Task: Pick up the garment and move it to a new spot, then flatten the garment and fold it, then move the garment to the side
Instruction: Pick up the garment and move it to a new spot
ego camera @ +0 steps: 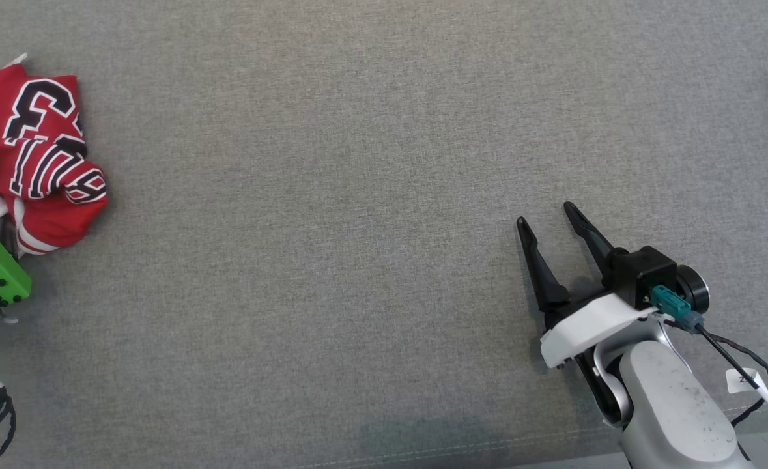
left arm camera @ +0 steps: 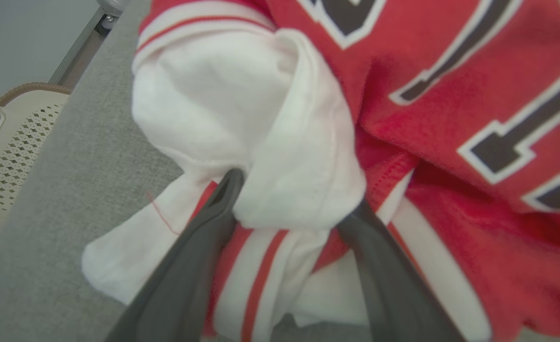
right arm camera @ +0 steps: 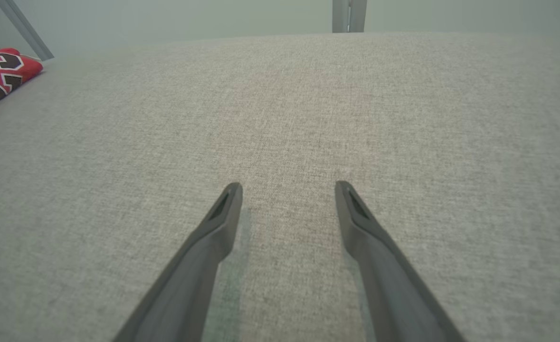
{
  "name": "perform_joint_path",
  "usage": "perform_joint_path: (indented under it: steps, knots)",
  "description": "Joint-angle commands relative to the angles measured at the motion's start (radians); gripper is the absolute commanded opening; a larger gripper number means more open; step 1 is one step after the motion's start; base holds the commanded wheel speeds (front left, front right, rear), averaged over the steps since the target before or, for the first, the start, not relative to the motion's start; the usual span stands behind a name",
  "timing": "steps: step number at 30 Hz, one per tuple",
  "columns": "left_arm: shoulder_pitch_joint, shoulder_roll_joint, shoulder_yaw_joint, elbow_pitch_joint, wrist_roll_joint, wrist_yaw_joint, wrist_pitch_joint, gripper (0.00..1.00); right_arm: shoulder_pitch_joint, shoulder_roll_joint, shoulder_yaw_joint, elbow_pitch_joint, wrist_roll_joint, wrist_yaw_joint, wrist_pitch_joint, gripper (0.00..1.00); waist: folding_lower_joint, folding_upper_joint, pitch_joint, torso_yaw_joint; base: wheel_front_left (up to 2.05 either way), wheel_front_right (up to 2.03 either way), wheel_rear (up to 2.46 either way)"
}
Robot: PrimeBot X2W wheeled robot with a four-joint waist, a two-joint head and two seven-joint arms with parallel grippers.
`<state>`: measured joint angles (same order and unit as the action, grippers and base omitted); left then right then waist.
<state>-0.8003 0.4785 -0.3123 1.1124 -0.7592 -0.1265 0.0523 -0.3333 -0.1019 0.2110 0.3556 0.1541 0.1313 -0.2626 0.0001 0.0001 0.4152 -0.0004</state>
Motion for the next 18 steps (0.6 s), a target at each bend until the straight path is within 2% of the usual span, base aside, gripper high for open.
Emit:
perform_joint_path:
  steps: [1,5,6,8,18]
  knots:
    - [0.016,-0.053,-0.007,0.03,-0.018,-0.002,0.015,0.0,-0.005,0.0,-0.004,0.002,0.004,-0.001,-0.003,1.0,-0.0001,-0.0001,0.012,-0.02,0.0,0.0,0.0]
    - [0.043,-0.111,-0.043,0.02,-0.017,-0.01,0.001,0.0,0.004,0.009,-0.01,0.007,0.01,-0.001,-0.003,1.0,-0.0001,-0.0001,-0.008,-0.026,0.0,0.0,0.0]
    - [0.043,-0.111,-0.043,0.02,-0.017,-0.01,0.001,0.0,0.004,0.009,-0.01,0.007,0.01,-0.001,-0.003,1.0,-0.0001,-0.0001,-0.008,-0.026,0.0,0.0,0.0]
    - [0.061,-0.145,-0.084,-0.021,-0.015,-0.014,-0.01,0.0,0.01,0.012,-0.012,0.011,0.013,-0.001,-0.003,1.0,-0.0001,-0.0001,-0.023,-0.026,0.0,0.0,0.0]
    - [0.095,-0.228,-0.233,-0.233,-0.126,-0.008,-0.13,0.0,0.023,0.036,0.015,0.033,0.039,-0.001,-0.003,1.0,-0.0001,-0.0001,-0.097,-0.042,0.0,0.0,0.0]
